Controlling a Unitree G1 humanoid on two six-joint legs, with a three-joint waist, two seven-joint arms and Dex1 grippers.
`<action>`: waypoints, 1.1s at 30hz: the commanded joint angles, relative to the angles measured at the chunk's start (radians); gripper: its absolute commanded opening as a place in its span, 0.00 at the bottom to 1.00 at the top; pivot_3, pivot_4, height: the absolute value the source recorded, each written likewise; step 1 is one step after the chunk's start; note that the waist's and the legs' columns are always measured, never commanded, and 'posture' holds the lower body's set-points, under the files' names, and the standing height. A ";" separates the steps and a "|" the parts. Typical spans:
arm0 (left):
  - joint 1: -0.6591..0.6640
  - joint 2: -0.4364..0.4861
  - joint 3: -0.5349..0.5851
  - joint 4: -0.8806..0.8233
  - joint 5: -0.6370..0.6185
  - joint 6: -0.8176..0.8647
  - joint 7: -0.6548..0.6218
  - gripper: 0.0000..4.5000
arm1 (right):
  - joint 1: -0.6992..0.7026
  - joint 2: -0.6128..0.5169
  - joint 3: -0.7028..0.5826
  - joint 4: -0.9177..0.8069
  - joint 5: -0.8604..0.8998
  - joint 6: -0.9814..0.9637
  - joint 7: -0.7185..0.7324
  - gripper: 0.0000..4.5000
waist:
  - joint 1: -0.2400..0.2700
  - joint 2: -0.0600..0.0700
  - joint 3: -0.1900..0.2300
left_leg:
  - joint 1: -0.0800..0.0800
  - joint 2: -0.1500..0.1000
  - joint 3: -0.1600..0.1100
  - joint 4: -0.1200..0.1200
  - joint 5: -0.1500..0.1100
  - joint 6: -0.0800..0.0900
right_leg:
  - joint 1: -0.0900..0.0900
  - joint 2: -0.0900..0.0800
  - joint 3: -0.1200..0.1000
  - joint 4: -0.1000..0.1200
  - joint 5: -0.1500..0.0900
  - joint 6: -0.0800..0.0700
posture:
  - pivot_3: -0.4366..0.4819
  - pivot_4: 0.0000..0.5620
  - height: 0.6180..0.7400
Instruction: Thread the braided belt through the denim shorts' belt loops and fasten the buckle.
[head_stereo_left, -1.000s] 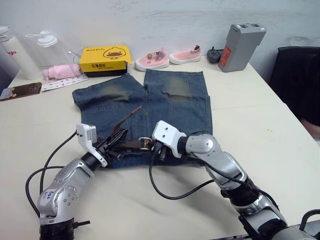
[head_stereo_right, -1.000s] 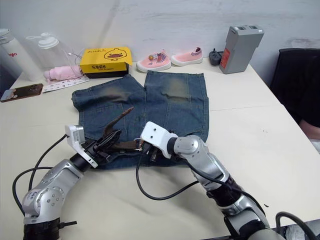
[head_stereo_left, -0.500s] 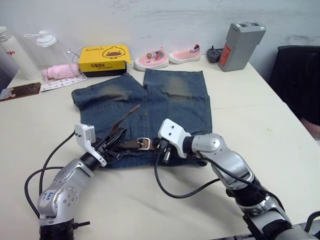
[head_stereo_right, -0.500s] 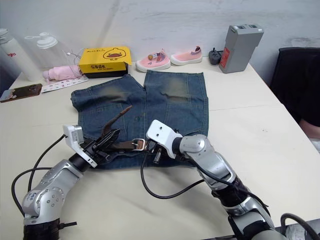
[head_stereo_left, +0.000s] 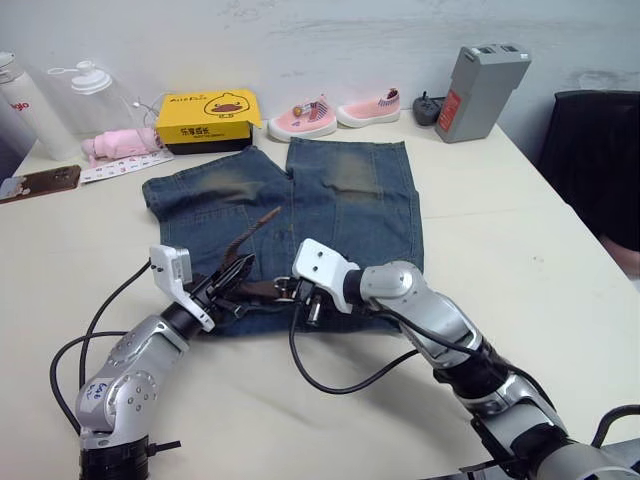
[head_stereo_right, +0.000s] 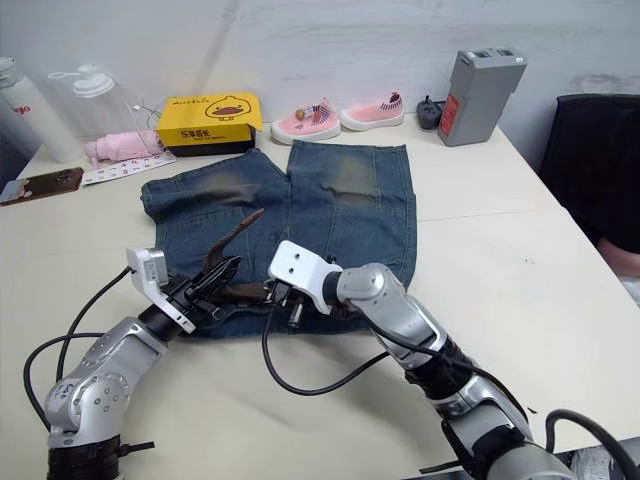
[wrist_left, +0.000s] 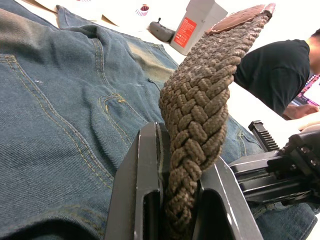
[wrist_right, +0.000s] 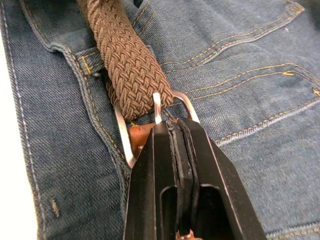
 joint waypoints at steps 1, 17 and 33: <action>-0.019 0.007 0.004 -0.035 -0.012 -0.029 -0.009 0.00 | -0.010 0.012 0.038 0.034 -0.010 -0.010 0.014 0.02 | -0.001 0.000 0.000 | 0.000 0.000 0.000 0.000 0.000 0.000 | 0.000 0.000 0.000 0.000 0.000 0.000 | 0.48 0.27 0.15; -0.170 0.257 -0.030 0.235 0.089 -0.105 -0.315 0.00 | -0.026 0.040 0.099 0.082 -0.029 0.001 0.057 0.02 | -0.019 0.000 0.000 | 0.002 0.001 0.000 -0.004 0.001 -0.002 | -0.001 0.000 0.000 0.000 0.000 0.000 | 0.48 0.27 0.15; -0.370 0.253 -0.145 0.320 0.126 -0.110 -0.437 0.00 | -0.014 0.044 0.122 0.081 -0.047 0.040 0.043 0.02 | -0.029 -0.001 -0.001 | 0.003 0.001 -0.001 -0.007 0.001 -0.002 | -0.001 0.000 0.000 -0.001 0.000 0.000 | 0.48 0.27 0.15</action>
